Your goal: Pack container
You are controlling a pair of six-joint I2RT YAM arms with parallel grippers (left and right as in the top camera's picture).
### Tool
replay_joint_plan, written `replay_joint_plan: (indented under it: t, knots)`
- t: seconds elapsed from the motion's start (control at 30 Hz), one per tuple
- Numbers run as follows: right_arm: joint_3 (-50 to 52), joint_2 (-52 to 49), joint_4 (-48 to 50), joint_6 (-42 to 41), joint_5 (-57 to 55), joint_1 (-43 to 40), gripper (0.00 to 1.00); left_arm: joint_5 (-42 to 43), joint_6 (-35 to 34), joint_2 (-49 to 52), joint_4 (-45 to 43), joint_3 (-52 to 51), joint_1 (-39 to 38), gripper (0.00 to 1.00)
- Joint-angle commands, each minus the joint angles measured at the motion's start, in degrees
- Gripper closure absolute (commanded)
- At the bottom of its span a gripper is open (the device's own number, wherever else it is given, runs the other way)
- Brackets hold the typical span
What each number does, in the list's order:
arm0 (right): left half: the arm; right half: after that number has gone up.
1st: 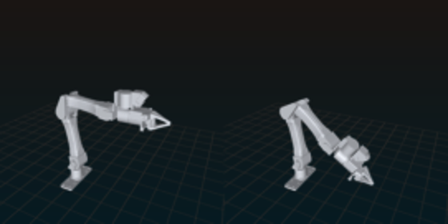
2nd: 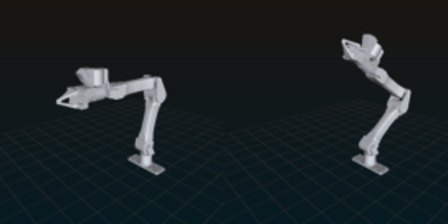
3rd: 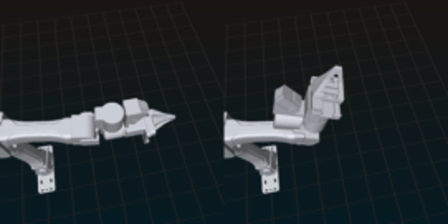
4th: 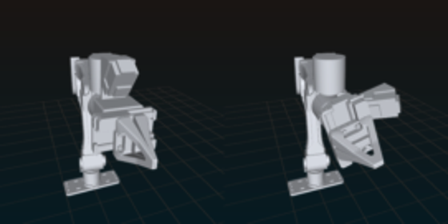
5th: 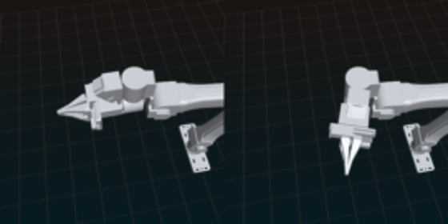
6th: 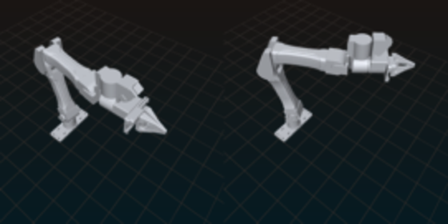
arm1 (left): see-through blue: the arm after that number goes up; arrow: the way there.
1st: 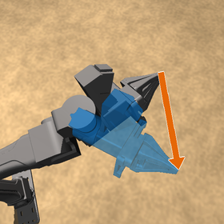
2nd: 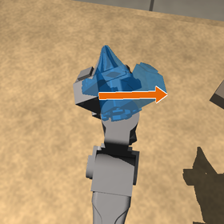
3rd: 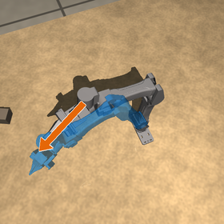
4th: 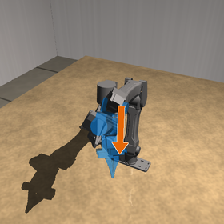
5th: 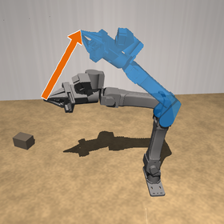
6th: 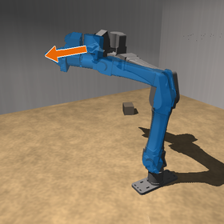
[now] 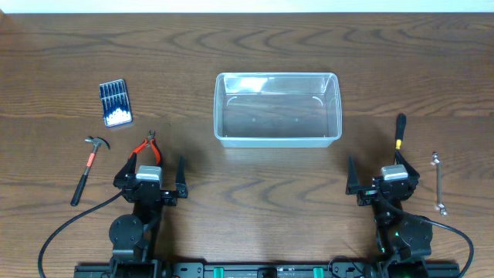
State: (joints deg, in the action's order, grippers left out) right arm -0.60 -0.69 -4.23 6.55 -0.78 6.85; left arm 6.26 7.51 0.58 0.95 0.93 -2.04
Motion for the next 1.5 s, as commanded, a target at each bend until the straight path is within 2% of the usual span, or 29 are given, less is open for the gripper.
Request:
replay_joint_plan:
  t: [0.0,0.03,0.1,0.17,0.27,0.4,0.6,0.67,0.83,0.97,1.07,1.17,1.23,1.47]
  knots:
    - [0.3,0.3,0.0,-6.9,0.7,-0.6,0.01,2.3,-3.8,-0.3,0.8,-0.7,-0.1,0.02]
    - [0.3,0.2,0.0,-12.7,0.9,-0.6,0.01,2.3,-9.8,-0.3,-0.2,-0.5,-0.1,0.02]
    - [0.0,0.0,-0.2,-17.3,1.8,-0.6,0.01,2.3,-17.5,-0.2,0.1,1.6,-0.1,0.02]
    - [-1.5,-0.8,-1.2,-18.3,3.2,-0.6,0.01,2.3,-21.3,1.0,0.7,5.2,-0.1,0.02]
    - [-7.0,-3.6,-6.3,-18.3,3.6,-0.7,0.01,2.1,-18.3,5.7,4.0,12.7,0.0,0.02]
    - [-17.3,-12.3,-15.4,-18.3,3.9,-3.0,0.01,2.1,-13.3,18.6,14.5,26.0,0.0,0.02]
    - [-41.7,-31.8,-37.2,-20.3,4.5,-7.3,0.01,2.1,-12.2,39.6,28.1,43.9,0.0,0.02]
    - [-52.3,-39.3,-47.6,-20.3,4.5,-8.8,0.01,2.1,-12.2,45.5,33.2,49.3,0.0,0.02]
    - [-74.4,-56.6,-70.9,-19.7,4.5,-12.6,0.01,2.4,-12.3,54.8,42.6,58.4,0.0,0.02]
    - [-84.9,-67.1,-80.5,-18.3,4.8,-13.7,0.01,2.4,-12.3,56.6,43.4,60.1,0.0,0.02]
    - [-87.4,-72.1,-81.9,-15.8,1.7,-13.8,0.01,2.3,-12.3,56.6,43.6,60.1,0.0,0.02]
    - [-87.4,-76.6,-81.9,-21.7,-9.3,-15.3,0.01,2.3,-12.3,56.6,44.7,60.1,0.0,0.01]
    - [-87.4,-80.4,-80.9,-21.9,-11.3,-17.0,0.01,2.3,-12.3,56.6,45.4,60.1,0.0,0.02]
    - [-87.3,-92.1,-68.7,-10.8,-11.2,-19.5,0.01,2.3,-12.3,56.6,45.7,60.1,0.0,0.02]
